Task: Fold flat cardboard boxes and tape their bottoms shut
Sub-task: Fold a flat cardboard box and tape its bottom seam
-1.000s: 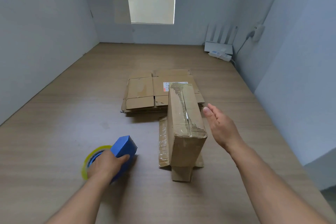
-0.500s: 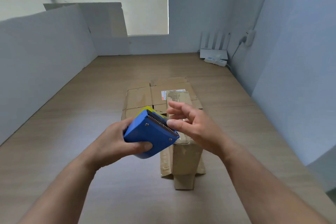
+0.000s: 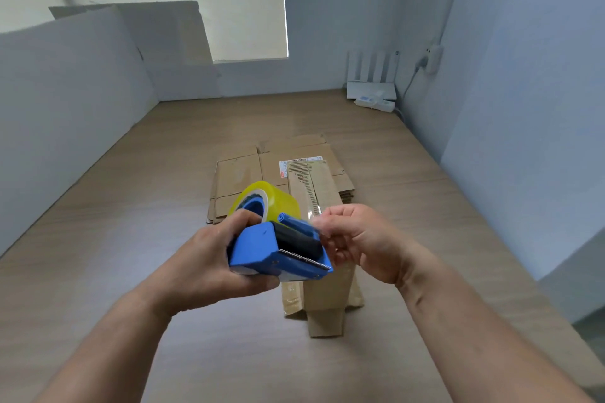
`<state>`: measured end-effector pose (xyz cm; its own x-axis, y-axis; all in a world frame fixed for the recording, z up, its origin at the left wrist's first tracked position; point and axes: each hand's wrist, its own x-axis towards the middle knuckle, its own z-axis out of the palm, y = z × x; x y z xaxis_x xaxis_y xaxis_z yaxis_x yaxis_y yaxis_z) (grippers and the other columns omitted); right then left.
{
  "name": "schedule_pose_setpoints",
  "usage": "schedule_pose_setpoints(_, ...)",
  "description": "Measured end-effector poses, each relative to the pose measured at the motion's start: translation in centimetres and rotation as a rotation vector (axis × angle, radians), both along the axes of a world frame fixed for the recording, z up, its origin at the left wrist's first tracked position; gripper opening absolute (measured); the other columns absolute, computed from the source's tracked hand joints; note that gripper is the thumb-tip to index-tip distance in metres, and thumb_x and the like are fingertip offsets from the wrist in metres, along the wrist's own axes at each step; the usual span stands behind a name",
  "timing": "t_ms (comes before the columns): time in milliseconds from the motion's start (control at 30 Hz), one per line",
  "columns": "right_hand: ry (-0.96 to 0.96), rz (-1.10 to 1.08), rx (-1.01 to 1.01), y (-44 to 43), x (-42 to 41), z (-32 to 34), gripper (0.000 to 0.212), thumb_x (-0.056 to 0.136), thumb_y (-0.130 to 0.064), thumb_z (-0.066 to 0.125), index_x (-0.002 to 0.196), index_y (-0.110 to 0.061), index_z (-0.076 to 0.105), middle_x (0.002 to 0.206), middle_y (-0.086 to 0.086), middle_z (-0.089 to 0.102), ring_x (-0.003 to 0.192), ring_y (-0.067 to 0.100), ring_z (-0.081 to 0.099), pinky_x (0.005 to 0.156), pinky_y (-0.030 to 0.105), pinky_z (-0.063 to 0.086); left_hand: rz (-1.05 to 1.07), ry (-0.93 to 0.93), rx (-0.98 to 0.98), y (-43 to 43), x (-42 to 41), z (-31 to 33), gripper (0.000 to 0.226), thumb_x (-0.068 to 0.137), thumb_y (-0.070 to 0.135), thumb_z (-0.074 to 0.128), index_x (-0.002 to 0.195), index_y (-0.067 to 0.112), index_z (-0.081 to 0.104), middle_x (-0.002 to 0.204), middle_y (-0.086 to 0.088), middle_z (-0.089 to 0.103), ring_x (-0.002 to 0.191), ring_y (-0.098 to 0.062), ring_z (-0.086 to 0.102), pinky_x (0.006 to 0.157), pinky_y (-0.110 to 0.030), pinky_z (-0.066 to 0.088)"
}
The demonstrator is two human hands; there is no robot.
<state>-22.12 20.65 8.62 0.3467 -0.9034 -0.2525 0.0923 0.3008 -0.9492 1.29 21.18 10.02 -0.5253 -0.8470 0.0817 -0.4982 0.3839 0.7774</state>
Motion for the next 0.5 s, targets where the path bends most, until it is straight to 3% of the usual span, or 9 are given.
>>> schedule_pose_setpoints(133,0.193,-0.153,-0.233,0.0,0.0,-0.2,0.020,0.088,-0.011,0.064,0.069,-0.013,0.061,0.057,-0.003,0.058,0.048,0.006,0.049,0.048,0.017,0.042,0.009,-0.040,0.024,-0.5,0.2,0.0,0.055,0.061,0.051,0.079,0.107,0.031,0.056,0.091,0.020,0.064,0.088,-0.007,0.063,0.064,-0.017,0.051)
schedule_pose_setpoints(267,0.135,-0.346,-0.363,-0.3,-1.0,0.5,0.017,0.087,-0.006,0.063,0.070,-0.007,0.061,0.057,-0.001,0.058,0.049,0.007,0.048,0.049,0.019,0.042,0.009,-0.094,0.119,-0.7,0.7,0.2,0.058,0.056,0.059,0.074,0.106,0.033,0.059,0.093,0.017,0.066,0.083,-0.011,0.065,0.064,-0.022,0.053)
schedule_pose_setpoints(400,0.171,-0.344,-0.436,0.2,-0.8,0.3,0.018,0.086,-0.006,0.064,0.069,-0.009,0.062,0.058,-0.003,0.059,0.052,0.006,0.050,0.051,0.016,0.043,0.051,-0.040,0.241,-1.0,1.3,1.0,0.062,0.049,0.069,0.068,0.094,0.026,0.067,0.085,0.003,0.070,0.075,-0.018,0.067,0.059,-0.021,0.048)
schedule_pose_setpoints(500,0.203,-0.391,-0.450,0.4,-0.5,-0.1,0.020,0.084,-0.006,0.066,0.066,-0.010,0.063,0.057,-0.005,0.059,0.052,0.002,0.050,0.051,0.013,0.041,0.101,-0.082,0.257,-1.5,1.2,1.3,0.065,0.044,0.074,0.064,0.085,0.024,0.068,0.077,0.003,0.070,0.070,-0.017,0.066,0.060,-0.025,0.044)
